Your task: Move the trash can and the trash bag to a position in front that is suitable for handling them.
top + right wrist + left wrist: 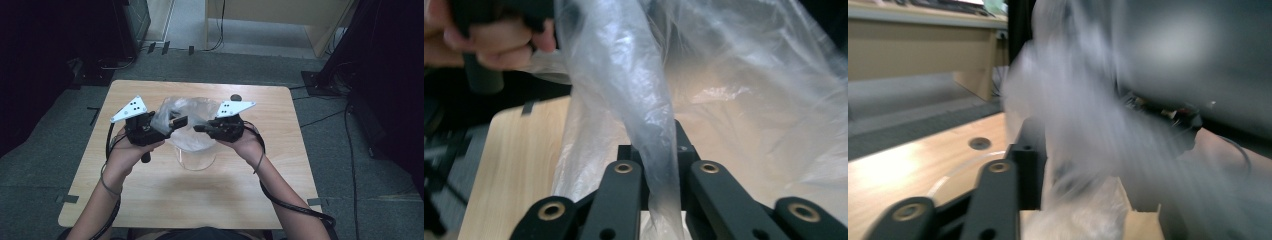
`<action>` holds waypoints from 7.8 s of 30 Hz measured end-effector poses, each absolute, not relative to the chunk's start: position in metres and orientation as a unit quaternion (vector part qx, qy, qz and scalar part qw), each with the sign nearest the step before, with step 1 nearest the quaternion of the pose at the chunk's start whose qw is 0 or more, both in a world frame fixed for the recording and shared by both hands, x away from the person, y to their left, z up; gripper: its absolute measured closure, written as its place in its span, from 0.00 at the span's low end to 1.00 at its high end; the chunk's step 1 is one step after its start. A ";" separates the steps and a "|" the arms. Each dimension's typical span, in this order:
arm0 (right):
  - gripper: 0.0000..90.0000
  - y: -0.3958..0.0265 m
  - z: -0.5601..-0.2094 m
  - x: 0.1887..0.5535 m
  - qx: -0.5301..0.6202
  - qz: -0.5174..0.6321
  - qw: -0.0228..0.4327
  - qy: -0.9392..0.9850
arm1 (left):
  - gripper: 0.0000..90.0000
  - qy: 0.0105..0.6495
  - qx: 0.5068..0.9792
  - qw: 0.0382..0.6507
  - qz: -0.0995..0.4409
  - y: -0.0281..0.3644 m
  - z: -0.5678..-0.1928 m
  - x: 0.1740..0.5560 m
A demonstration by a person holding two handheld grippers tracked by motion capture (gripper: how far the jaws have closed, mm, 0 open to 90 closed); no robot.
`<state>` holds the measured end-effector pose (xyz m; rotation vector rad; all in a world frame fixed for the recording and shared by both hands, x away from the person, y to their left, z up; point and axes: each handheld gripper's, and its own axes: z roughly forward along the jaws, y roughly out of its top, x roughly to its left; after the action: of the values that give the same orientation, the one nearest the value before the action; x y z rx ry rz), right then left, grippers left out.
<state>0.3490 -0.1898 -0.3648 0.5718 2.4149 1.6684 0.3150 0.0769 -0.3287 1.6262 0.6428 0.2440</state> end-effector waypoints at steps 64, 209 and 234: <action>0.72 -0.213 -0.328 0.351 0.268 0.667 -0.013 0.695 | 0.95 0.287 0.768 0.540 0.193 0.078 -0.335 0.315; 0.93 -0.206 -0.353 0.334 0.132 0.571 -0.037 0.810 | 0.49 0.279 0.745 0.587 0.148 0.091 -0.351 0.333; 0.89 -0.201 -0.366 0.332 0.102 0.535 -0.061 0.836 | 0.44 0.343 0.722 0.588 0.127 0.092 -0.349 0.348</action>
<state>0.3320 -0.2010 -0.3663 0.3321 2.7346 1.7497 0.3476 0.0916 -0.3494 1.6815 0.7981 0.2964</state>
